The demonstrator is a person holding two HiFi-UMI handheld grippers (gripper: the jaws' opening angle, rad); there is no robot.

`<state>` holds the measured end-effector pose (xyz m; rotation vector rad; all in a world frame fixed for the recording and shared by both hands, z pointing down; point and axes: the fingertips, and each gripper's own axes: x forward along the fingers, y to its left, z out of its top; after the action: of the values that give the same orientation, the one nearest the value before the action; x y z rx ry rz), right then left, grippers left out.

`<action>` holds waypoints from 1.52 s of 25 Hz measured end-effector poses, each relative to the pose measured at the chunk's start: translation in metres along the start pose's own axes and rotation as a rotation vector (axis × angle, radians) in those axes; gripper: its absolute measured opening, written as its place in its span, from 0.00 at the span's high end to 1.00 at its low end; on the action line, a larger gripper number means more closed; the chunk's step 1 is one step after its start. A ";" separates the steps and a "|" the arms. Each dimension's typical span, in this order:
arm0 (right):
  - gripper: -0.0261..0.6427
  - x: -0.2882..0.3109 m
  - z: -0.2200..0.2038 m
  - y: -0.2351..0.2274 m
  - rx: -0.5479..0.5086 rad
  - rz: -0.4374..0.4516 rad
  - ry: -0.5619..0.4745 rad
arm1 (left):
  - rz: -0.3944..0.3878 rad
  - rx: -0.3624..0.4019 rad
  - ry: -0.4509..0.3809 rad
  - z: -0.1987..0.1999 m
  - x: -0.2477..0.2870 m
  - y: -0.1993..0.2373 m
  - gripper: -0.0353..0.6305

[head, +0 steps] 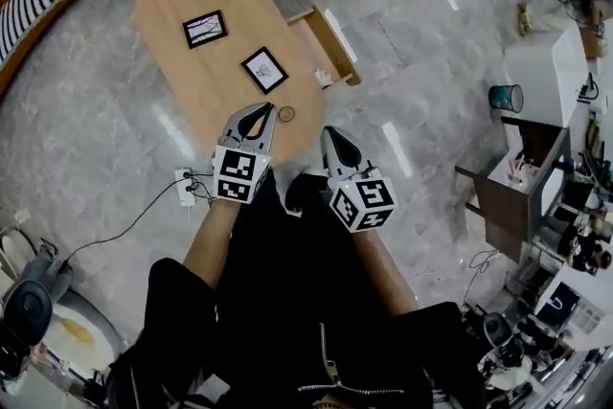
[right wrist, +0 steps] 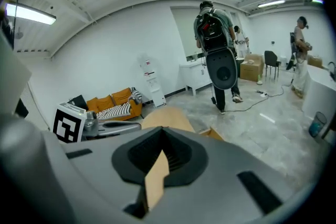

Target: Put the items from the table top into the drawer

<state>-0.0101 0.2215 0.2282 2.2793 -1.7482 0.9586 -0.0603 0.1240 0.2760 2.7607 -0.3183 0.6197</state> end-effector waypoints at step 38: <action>0.95 0.224 -0.119 -0.079 -0.370 0.640 0.564 | 0.688 -0.340 0.053 -0.121 0.074 0.075 0.91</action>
<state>0.0425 0.1147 0.4658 1.0864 -2.1530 1.0965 -0.0622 0.0828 0.4312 2.2670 -1.2585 0.7046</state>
